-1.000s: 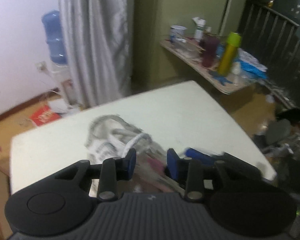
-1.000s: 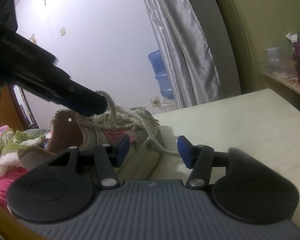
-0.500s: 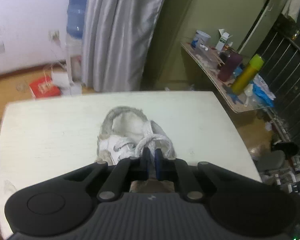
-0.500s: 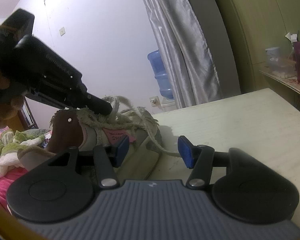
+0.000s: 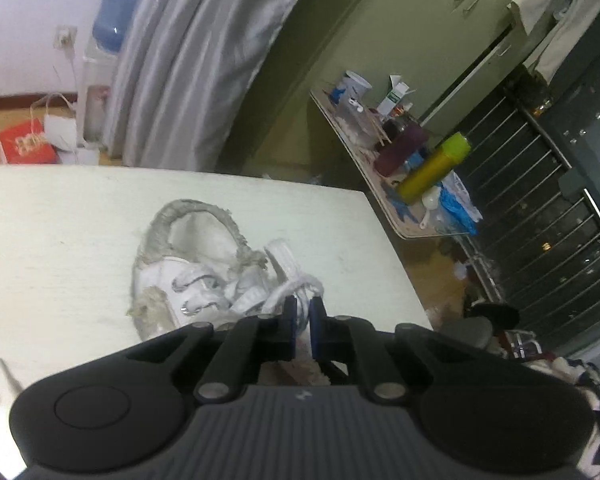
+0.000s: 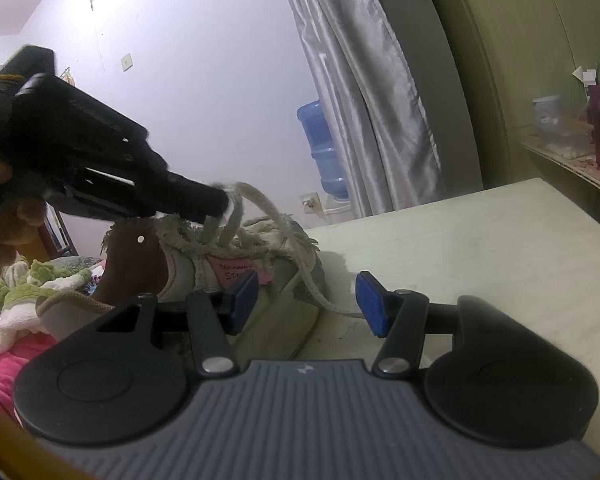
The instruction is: Lace up shoes with both hands
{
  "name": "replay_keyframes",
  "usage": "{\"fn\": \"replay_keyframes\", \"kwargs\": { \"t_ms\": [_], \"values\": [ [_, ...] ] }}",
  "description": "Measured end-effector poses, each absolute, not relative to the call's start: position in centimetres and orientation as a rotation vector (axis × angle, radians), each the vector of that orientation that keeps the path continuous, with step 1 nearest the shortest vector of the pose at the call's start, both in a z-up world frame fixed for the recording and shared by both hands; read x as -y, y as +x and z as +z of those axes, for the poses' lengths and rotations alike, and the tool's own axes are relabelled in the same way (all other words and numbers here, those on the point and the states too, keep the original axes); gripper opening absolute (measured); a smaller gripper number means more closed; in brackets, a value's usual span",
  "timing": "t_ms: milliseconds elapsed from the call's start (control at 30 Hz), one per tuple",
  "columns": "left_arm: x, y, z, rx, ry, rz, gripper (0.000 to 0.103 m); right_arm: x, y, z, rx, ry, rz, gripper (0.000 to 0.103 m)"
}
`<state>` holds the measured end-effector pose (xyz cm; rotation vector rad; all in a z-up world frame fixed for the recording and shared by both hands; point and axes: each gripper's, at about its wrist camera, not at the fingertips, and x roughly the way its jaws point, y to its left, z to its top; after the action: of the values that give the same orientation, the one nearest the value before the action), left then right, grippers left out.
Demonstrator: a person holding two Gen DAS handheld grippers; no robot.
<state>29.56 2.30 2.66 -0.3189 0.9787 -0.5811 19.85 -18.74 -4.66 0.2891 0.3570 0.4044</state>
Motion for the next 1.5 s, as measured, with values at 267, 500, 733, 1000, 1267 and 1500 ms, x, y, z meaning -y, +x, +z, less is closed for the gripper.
{"fn": "replay_keyframes", "kwargs": {
  "t_ms": [267,500,733,1000,1267,1500],
  "values": [
    [-3.3,28.3,2.7,-0.988,-0.352,-0.724,0.005,18.8,19.7,-4.6,-0.359,0.292,0.405,0.054],
    [-5.4,27.9,1.5,-1.05,-0.402,-0.882,0.008,19.2,19.9,-4.5,-0.361,0.289,0.412,0.054],
    [-4.7,25.2,0.8,-1.09,-0.284,-1.081,0.021,19.1,20.0,-4.5,-0.366,0.289,0.414,0.054],
    [-4.4,20.2,2.4,-0.749,-0.192,-0.873,0.038,18.5,18.9,-4.6,-0.356,0.278,0.405,0.055],
    [1.3,19.9,2.8,-0.569,0.153,-0.664,0.04,16.4,15.6,-4.4,-0.285,0.242,0.392,0.055],
    [4.1,21.8,1.9,-0.656,0.24,-0.702,0.02,14.2,13.9,-4.1,-0.299,0.236,0.428,0.054]
  ]
}}
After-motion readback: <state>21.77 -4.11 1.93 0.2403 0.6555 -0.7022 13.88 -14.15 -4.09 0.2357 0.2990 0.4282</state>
